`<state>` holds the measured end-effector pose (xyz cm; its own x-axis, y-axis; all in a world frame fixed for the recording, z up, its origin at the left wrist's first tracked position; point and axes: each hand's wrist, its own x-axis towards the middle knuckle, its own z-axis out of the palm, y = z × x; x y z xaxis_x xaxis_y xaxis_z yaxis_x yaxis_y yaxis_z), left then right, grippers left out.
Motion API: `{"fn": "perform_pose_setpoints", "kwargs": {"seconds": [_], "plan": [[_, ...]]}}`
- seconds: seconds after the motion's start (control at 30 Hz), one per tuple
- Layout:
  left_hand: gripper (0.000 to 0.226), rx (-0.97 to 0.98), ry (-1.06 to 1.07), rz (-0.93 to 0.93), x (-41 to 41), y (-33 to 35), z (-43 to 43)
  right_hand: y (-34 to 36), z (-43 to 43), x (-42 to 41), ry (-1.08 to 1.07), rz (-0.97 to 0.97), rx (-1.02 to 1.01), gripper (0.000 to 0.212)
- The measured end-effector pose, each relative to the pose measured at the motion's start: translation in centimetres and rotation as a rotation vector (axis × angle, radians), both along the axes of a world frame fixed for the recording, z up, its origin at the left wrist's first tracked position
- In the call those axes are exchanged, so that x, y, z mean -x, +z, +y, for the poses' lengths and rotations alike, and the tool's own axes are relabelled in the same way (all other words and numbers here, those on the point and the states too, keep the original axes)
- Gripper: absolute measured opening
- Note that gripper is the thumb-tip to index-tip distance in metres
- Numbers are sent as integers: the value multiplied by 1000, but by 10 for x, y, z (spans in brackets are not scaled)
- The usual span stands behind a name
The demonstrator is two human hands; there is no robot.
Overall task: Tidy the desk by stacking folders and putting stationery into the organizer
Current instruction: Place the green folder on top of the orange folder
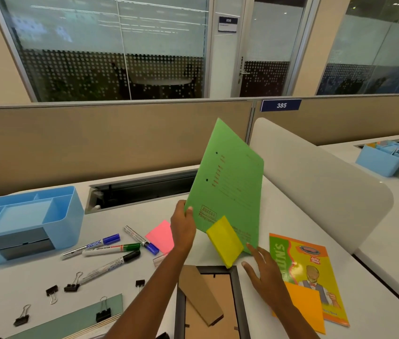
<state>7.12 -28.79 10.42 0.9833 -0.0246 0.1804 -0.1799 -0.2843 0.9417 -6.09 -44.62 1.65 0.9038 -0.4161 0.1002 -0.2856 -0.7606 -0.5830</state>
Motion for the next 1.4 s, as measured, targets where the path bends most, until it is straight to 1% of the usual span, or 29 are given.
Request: {"fn": "perform_pose_setpoints", "kwargs": {"seconds": [0.03, 0.1, 0.13, 0.17, 0.3, 0.4, 0.47, 0.53, 0.6, 0.7, 0.83, 0.9, 1.0, 1.1, 1.2, 1.33, 1.4], "plan": [[20, 37, 21, -13, 0, 1, 4, 1, 0, -1, -12, -10, -29, 95], [21, 101, 59, -26, 0, 5, 12, 5, 1, -4, -49, -55, -107, 63], [21, 127, 67, -29, -1, 7, 16, 8, 1, -6, -64, -81, -140, 51], [21, 153, 72, -32, -1, 9, 19, 9, 1, -9, -76, -105, -167, 47], [15, 287, 52, -4, -4, 17, 31, 24, 0, -22, -156, -152, -288, 47], [19, 399, 37, 53, -2, 21, 38, 44, 1, -38, -176, -164, -476, 46], [27, 450, 22, 76, -1, 25, 44, 60, 4, -49, -145, -200, -570, 41], [29, 490, 4, 91, -1, 30, 50, 74, 7, -59, -123, -254, -687, 34], [27, 533, -8, 106, -1, 37, 58, 85, 9, -67, -118, -294, -839, 30], [17, 620, -23, 152, -4, 45, 74, 99, 15, -75, -58, -319, -968, 27], [22, 673, -19, 197, -6, 49, 102, 118, 32, -82, 25, -319, -1101, 20], [25, 684, -11, 214, -4, 48, 118, 123, 43, -85, 59, -316, -1131, 21], [33, 645, 39, 270, -4, 44, 143, 128, 64, -89, 103, -297, -1096, 25], [29, 574, 112, 325, -3, 37, 173, 129, 90, -93, 125, -279, -1052, 29], [25, 522, 179, 313, 0, 36, 203, 131, 121, -95, 153, -253, -1025, 30], [26, 490, 340, 310, 0, 38, 243, 136, 162, -99, 257, -172, -966, 33], [26, 469, 410, 314, -2, 37, 267, 140, 183, -102, 308, -121, -911, 30]]}}
